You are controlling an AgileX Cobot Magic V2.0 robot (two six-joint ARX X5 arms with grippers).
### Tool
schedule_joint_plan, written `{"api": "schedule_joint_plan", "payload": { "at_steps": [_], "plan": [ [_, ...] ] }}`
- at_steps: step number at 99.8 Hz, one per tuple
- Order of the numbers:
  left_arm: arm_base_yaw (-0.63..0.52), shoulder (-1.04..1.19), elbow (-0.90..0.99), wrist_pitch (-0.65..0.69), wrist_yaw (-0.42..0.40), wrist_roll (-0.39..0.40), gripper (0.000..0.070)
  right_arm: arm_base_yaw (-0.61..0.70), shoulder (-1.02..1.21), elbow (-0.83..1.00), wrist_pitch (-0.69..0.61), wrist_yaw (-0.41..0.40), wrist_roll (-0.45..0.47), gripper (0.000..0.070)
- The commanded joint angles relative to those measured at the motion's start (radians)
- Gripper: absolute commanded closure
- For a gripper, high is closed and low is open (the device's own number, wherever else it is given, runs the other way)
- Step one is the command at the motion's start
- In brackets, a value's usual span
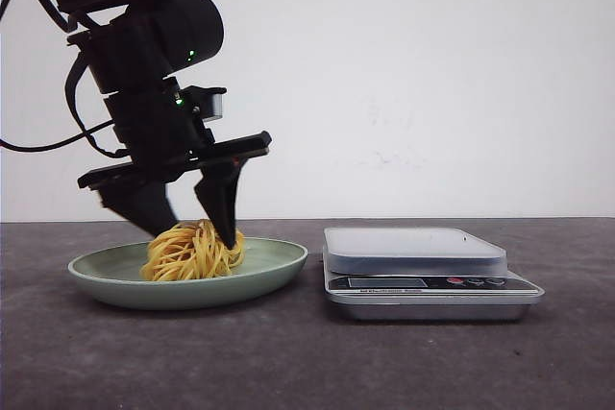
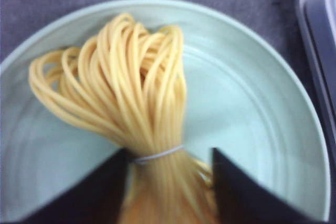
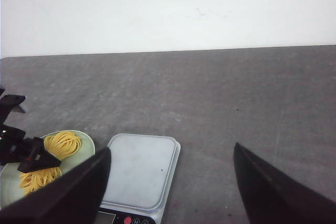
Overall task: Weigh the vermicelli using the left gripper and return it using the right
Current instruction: 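Lower the left gripper onto the vermicelli bundle and close on it, then lift the vermicelli with the left gripper and lower it onto the scale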
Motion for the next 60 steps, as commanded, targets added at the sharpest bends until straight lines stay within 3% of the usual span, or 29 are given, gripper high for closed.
{"api": "schedule_joint_plan", "payload": {
  "at_steps": [1, 39, 60],
  "plan": [
    [-0.007, 0.023, 0.020, 0.001, 0.004, 0.015, 0.0700, 0.000, 0.002, 0.021, 0.007, -0.003, -0.003, 0.0230],
    [-0.008, -0.056, 0.063, -0.112, 0.015, 0.051, 0.0700, 0.000, 0.002, 0.021, 0.006, 0.000, -0.003, 0.0230],
    [-0.074, -0.211, 0.072, 0.002, 0.246, -0.058, 0.0697, 0.000, 0.002, 0.021, 0.003, -0.001, -0.003, 0.0230]
  ]
}}
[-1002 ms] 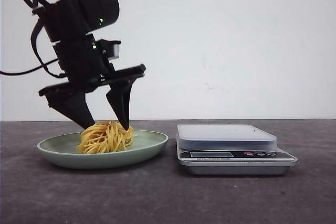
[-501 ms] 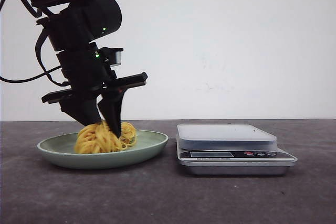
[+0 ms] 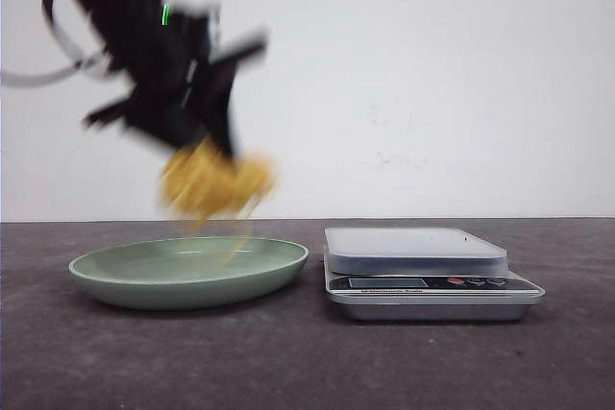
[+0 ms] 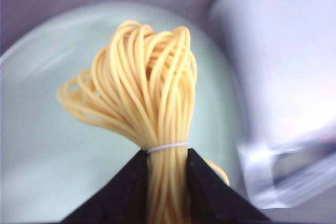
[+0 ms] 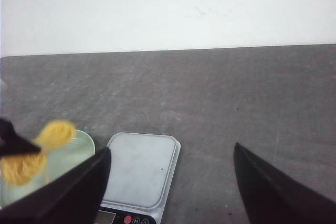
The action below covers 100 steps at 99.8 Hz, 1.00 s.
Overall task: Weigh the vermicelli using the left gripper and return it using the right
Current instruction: 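Lift the vermicelli with the left gripper and lower it onto the scale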
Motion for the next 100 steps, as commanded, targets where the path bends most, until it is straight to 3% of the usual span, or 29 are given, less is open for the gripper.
{"api": "schedule_joint_plan", "payload": {
  "at_steps": [1, 13, 48, 95, 100],
  "plan": [
    [-0.047, -0.018, 0.033, 0.079, 0.072, -0.063, 0.0697, 0.000, 0.002, 0.021, 0.006, -0.001, -0.003, 0.0230],
    [-0.109, -0.028, 0.034, 0.227, 0.145, -0.174, 0.0697, 0.000, 0.002, 0.021, 0.007, -0.001, 0.001, 0.0230],
    [-0.183, 0.135, 0.036, 0.513, 0.130, -0.408, 0.0697, 0.000, 0.002, 0.021, 0.005, -0.012, 0.023, 0.0230],
    [-0.182, 0.326, 0.036, 0.549, 0.091, -0.416, 0.0696, 0.000, 0.002, 0.021, -0.032, -0.011, 0.023, 0.0230],
    [-0.183, 0.332, 0.036, 0.549, 0.098, -0.406, 0.0651, 0.000, 0.002, 0.021, -0.033, -0.011, 0.023, 0.0230]
  ]
}}
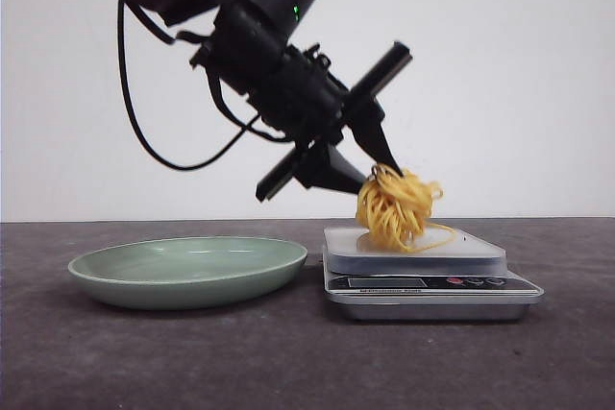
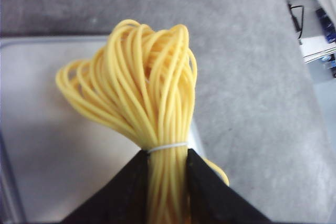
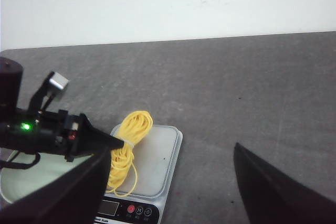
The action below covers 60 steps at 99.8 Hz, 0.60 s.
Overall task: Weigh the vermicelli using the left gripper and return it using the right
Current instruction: 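Lift the vermicelli with the left gripper and lower it onto the scale, then open the left gripper and raise it away from the scale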
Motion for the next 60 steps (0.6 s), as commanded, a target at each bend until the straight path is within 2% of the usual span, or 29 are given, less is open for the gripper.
{"api": "schedule_joint_plan", "payload": {
  "at_steps": [1, 10, 15, 30, 38, 47, 60],
  "plan": [
    [-0.008, 0.023, 0.012, 0.016, 0.011, 0.011, 0.0632, 0.000, 0.002, 0.019, 0.004, -0.004, 0.011, 0.0230],
    [-0.008, 0.023, 0.012, 0.019, 0.012, 0.022, 0.0376, 0.000, 0.002, 0.019, 0.002, -0.004, 0.011, 0.0230],
    [-0.008, 0.023, 0.013, 0.025, 0.013, 0.029, 0.0300, 0.000, 0.002, 0.019, 0.002, -0.004, 0.011, 0.0230],
    [0.007, 0.021, 0.040, 0.013, 0.066, 0.054, 0.0301, 0.000, 0.002, 0.019, 0.005, -0.004, 0.010, 0.0230],
    [0.019, -0.002, 0.071, -0.039, 0.083, 0.095, 0.0302, 0.000, 0.002, 0.019, 0.003, -0.004, 0.007, 0.0230],
    [0.035, -0.065, 0.103, -0.131, 0.062, 0.180, 0.0307, 0.000, 0.002, 0.019, 0.000, -0.004, 0.006, 0.0230],
    [0.058, -0.226, 0.114, -0.254, -0.013, 0.303, 0.0311, 0.000, 0.002, 0.019, -0.002, -0.005, 0.006, 0.0230]
  ]
}}
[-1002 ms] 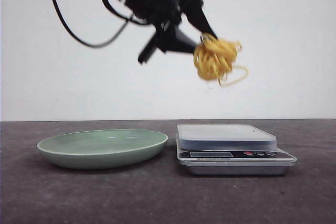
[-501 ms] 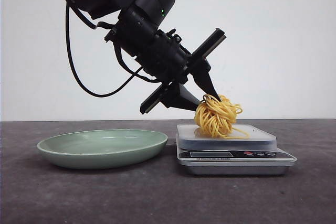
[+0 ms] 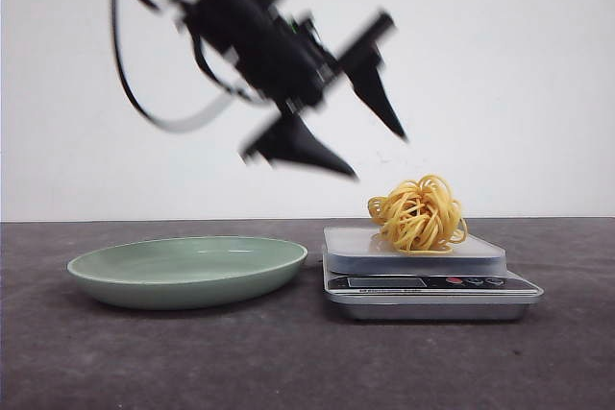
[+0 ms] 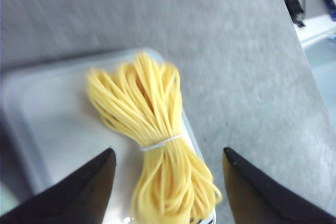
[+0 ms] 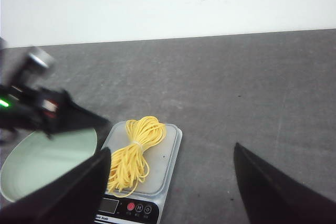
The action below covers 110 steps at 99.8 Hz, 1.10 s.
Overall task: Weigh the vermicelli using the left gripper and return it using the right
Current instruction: 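Open the left gripper and raise it away from the scale, then lower the right gripper onto the vermicelli on the scale and grasp it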
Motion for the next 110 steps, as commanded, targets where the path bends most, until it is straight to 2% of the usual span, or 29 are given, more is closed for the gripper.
{"api": "schedule_joint_plan", "payload": {
  "at_steps": [1, 11, 27, 42, 54, 63, 82, 97, 110],
  "plan": [
    [0.001, -0.096, 0.034, -0.039, -0.035, 0.124, 0.0312, 0.000, 0.002, 0.019, 0.006, -0.005, 0.006, 0.0230],
    [0.006, -0.261, 0.034, -0.147, -0.119, 0.205, 0.0312, 0.000, 0.003, 0.019, 0.006, -0.005, 0.007, 0.0230],
    [-0.003, -0.550, 0.034, -0.314, -0.329, 0.322, 0.0313, 0.000, 0.016, 0.019, 0.012, -0.005, 0.006, 0.0231],
    [-0.018, -0.800, 0.034, -0.476, -0.505, 0.353, 0.0313, 0.000, 0.029, 0.019, 0.015, -0.006, 0.002, 0.0231],
    [-0.018, -0.936, 0.032, -0.614, -0.597, 0.369, 0.0314, 0.000, 0.036, 0.019, 0.018, -0.019, -0.018, 0.0231],
    [-0.018, -1.027, 0.022, -0.716, -0.653, 0.341, 0.0313, 0.001, 0.050, 0.019, 0.024, -0.019, -0.019, 0.0231],
    [-0.018, -1.209, -0.040, -0.848, -0.684, 0.254, 0.0313, 0.036, 0.116, 0.019, 0.044, -0.019, -0.020, 0.0231],
    [-0.017, -1.327, -0.143, -0.864, -0.684, 0.190, 0.0313, 0.093, 0.226, 0.019, 0.073, -0.016, -0.006, 0.0231],
    [-0.017, -1.389, -0.232, -0.872, -0.672, 0.148, 0.0313, 0.173, 0.352, 0.019, 0.153, -0.013, 0.032, 0.0231]
  ]
}}
